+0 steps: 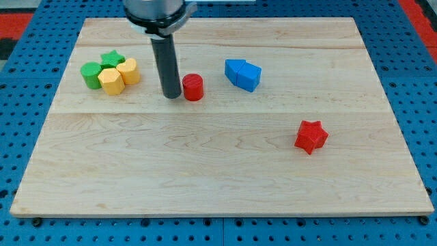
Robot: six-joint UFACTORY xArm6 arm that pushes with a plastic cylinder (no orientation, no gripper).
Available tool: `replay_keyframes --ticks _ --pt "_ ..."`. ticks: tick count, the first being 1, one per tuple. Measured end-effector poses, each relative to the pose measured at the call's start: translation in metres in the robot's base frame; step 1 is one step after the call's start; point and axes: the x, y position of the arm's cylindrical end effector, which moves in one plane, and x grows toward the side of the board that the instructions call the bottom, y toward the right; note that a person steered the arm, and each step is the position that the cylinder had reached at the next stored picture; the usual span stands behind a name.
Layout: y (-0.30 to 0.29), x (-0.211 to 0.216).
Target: Slide the red circle closer to the blue triangle
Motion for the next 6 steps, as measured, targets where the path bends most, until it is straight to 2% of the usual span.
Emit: replay_keyframes --ticks 2,4,6 --pt "0.038 -0.002" --pt "0.042 -0.024" --pt "0.039 0.003"
